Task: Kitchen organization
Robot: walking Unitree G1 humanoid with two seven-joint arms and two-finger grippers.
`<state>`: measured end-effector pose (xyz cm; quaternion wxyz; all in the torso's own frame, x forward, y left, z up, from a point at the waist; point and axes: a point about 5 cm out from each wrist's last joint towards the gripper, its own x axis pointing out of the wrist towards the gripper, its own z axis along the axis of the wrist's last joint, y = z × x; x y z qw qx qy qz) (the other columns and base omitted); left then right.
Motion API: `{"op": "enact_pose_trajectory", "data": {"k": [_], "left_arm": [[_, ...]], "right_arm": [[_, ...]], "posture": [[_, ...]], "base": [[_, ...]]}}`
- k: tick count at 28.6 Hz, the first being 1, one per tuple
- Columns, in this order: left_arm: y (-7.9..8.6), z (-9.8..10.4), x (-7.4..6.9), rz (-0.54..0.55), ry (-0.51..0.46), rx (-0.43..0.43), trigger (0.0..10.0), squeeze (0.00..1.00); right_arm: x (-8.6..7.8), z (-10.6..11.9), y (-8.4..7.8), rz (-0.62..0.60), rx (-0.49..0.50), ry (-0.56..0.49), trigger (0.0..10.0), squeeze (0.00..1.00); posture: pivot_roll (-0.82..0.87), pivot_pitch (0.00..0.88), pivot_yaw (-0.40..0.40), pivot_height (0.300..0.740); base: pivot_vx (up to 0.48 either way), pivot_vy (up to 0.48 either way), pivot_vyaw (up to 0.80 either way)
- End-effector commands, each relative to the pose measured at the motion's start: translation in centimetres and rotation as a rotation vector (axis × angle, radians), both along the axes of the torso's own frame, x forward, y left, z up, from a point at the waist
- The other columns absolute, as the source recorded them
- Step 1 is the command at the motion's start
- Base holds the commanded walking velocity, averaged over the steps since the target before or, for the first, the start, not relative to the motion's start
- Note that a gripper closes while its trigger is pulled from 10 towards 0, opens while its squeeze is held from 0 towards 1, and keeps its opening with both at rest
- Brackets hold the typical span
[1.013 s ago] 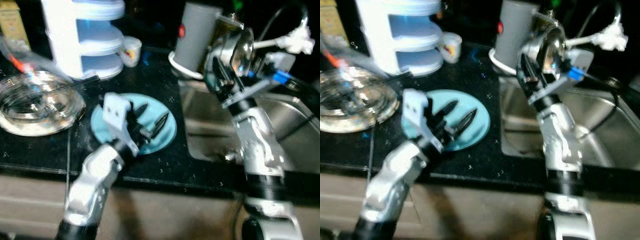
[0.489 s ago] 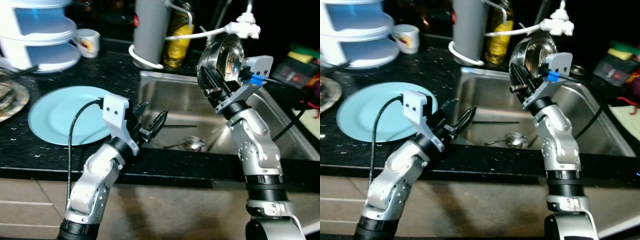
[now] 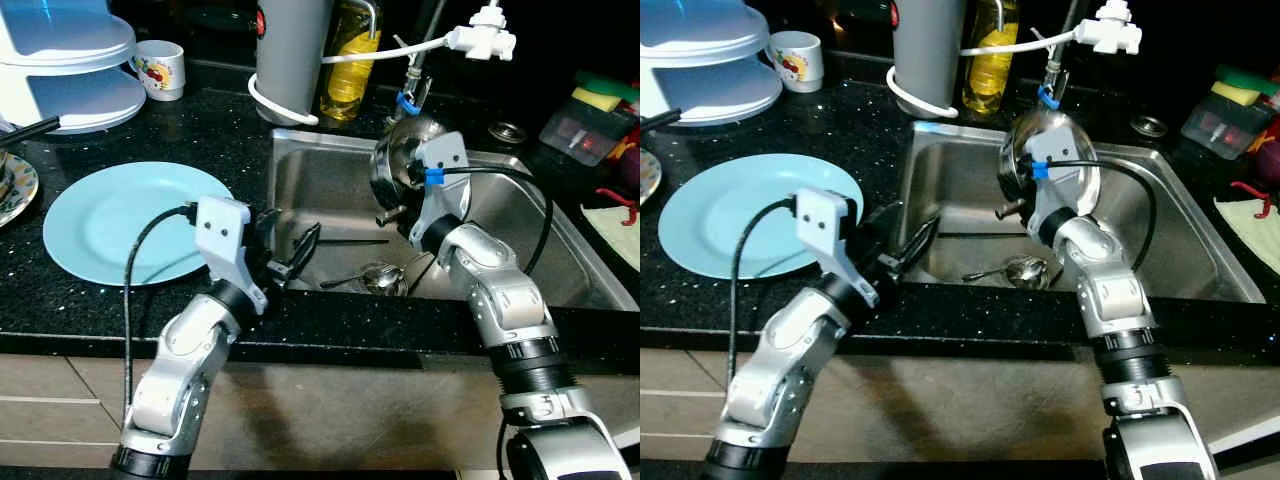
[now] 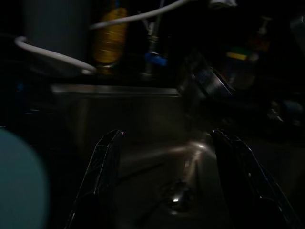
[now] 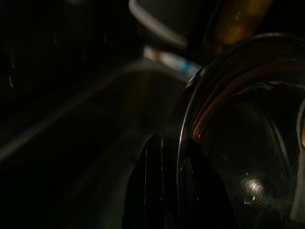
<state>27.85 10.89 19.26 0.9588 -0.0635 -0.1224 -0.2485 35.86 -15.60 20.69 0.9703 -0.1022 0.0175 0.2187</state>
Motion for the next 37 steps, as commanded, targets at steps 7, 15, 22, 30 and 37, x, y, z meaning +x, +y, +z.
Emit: {"op": "enact_pose_trajectory", "data": {"k": [7, 15, 22, 30, 37], "left_arm": [[-0.3, 2.4, -0.3, -0.033, -0.103, 0.007, 10.0, 0.00], [-0.4, 5.2, -0.4, -0.043, -0.198, -0.004, 10.0, 0.00], [-0.4, 6.0, -0.3, -0.047, -0.225, 0.010, 10.0, 0.00], [0.1, 6.1, 0.1, -0.029, -0.227, 0.031, 10.0, 0.00], [0.5, 5.8, 0.2, -0.001, -0.219, 0.076, 10.0, 0.00]], "right_arm": [[-0.3, -2.6, -0.7, 0.013, -0.214, 0.213, 10.0, 0.00], [0.1, -3.7, 1.3, 0.059, -0.208, 0.292, 10.0, 0.00], [0.0, -5.1, 2.4, 0.094, -0.283, 0.366, 10.0, 0.34], [0.3, -5.1, 2.3, 0.077, -0.203, 0.353, 10.0, 1.00], [0.5, -2.5, 2.6, 0.122, 0.028, 0.174, 10.0, 0.77]], "posture": [[0.13, 0.037, -0.189, 0.740], [0.13, 0.035, -0.194, 0.740], [0.13, 0.035, -0.200, 0.740], [0.13, 0.036, -0.198, 0.740], [0.14, 0.035, -0.193, 0.740]], "base": [[0.000, 0.000, 0.00], [0.000, 0.000, 0.00], [0.000, 0.000, 0.00], [0.000, 0.000, 0.00], [0.000, 0.000, 0.00]]}}
